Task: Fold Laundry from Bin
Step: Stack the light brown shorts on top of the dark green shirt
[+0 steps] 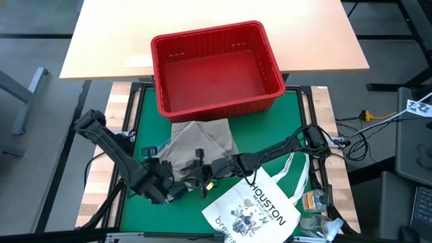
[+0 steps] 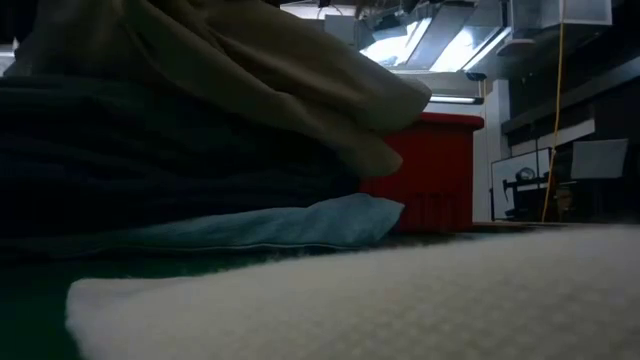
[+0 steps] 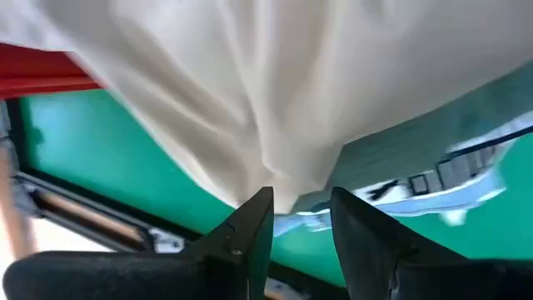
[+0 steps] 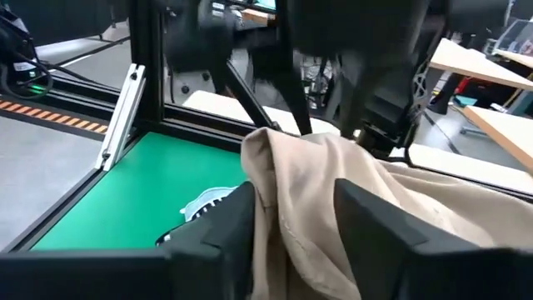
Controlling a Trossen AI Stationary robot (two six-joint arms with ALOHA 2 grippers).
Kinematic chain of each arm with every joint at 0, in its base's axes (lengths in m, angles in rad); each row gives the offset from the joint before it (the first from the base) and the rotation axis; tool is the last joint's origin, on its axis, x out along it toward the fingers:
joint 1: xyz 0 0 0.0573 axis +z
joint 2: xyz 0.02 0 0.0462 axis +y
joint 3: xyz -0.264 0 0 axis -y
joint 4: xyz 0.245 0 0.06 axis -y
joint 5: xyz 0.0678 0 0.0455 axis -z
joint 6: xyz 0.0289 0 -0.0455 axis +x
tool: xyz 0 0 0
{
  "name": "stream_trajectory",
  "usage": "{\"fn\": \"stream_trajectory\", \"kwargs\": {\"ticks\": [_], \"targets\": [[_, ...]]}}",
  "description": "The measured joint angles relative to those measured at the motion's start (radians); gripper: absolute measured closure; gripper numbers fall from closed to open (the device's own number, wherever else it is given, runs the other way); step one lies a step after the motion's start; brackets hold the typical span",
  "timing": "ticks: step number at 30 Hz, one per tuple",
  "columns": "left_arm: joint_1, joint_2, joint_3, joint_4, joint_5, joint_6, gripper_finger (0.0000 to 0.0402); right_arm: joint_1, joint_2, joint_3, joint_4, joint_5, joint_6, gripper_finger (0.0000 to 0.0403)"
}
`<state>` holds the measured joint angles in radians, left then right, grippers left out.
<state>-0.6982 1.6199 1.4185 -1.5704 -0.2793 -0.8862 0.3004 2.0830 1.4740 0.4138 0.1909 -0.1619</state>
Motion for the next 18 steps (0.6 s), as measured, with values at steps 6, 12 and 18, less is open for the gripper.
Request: {"fn": "stream_trajectory", "kwargs": {"ticks": [6,12,18], "targets": [[-0.035,-0.076,0.096,-0.001,-0.009,-0.085,0.0293,0.000,-0.064,0.000,-0.018,0.032,0.000,0.0222],[-0.051,-0.091,0.149,0.019,-0.140,-0.107,0.0291,0.000,-0.147,0.000,-0.092,0.036,-0.001,0.0221],[-0.037,-0.085,0.138,0.199,-0.356,-0.103,0.0287,0.000,-0.241,0.000,-0.295,0.069,-0.041,0.0221]]}}
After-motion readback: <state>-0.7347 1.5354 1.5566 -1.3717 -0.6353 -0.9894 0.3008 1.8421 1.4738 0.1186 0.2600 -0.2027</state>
